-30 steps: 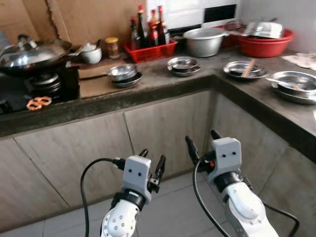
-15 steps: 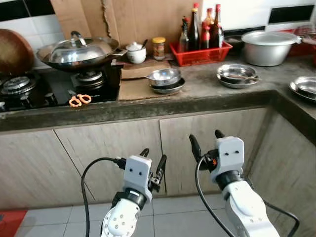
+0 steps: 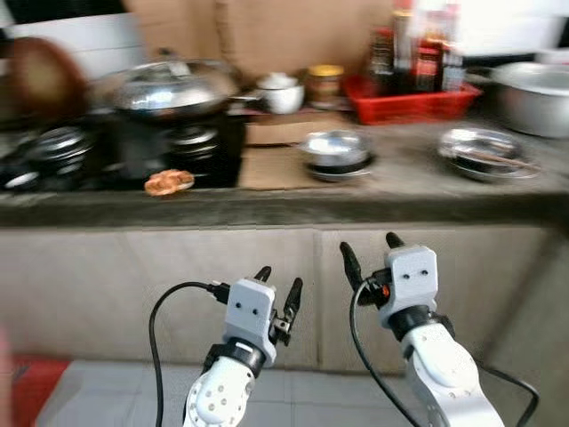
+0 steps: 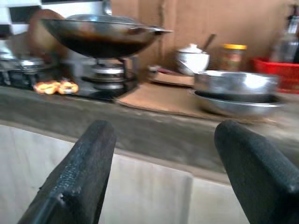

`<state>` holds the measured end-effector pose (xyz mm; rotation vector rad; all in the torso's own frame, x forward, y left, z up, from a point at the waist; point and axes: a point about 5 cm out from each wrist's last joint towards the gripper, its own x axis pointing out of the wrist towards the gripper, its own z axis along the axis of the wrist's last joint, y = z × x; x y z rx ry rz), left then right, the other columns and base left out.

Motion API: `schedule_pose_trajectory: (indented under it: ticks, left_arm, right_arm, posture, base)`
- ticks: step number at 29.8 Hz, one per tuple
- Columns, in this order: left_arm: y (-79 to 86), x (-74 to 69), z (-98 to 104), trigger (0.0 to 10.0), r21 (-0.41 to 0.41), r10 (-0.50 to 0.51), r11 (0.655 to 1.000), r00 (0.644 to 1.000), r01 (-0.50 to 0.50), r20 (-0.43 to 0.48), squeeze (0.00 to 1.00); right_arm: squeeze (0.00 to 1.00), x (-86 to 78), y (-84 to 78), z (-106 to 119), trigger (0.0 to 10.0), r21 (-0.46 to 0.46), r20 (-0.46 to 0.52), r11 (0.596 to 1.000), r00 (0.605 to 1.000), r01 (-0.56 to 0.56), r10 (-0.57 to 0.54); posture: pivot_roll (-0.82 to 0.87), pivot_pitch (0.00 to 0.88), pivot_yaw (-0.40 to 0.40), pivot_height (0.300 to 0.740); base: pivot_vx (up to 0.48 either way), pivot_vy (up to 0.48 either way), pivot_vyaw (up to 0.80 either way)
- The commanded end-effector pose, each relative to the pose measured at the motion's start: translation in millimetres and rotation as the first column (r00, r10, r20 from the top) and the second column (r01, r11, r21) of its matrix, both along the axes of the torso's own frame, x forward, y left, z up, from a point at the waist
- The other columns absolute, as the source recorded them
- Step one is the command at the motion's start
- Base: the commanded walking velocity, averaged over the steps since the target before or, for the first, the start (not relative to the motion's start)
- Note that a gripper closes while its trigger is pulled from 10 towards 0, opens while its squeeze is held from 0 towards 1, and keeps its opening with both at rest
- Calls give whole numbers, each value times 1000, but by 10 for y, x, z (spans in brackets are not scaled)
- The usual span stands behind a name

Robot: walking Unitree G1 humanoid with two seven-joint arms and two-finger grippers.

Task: Kitchen organization

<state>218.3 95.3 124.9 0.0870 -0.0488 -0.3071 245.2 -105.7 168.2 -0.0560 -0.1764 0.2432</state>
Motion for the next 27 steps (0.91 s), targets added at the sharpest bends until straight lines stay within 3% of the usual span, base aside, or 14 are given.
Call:
schedule_pose_trajectory:
  ticks: [1, 27]
  left_arm:
    - [-108, -5, 44, 10000, -16, -40, 999, 999, 40, 12, 0]
    - [-109, 6, 42, 10000, -23, -37, 999, 999, 37, 13, 0]
  right_arm:
    - [0, 14, -151, -17, 10000, -14, -5, 998, 998, 62, -62]
    - [0, 143, -160, 155, 10000, -32, 72, 999, 997, 23, -21]
  posture:
    - [62, 36, 20, 740]
    - [68, 27, 13, 740]
  base:
    - [311, 0, 0]
    - [305, 0, 0]
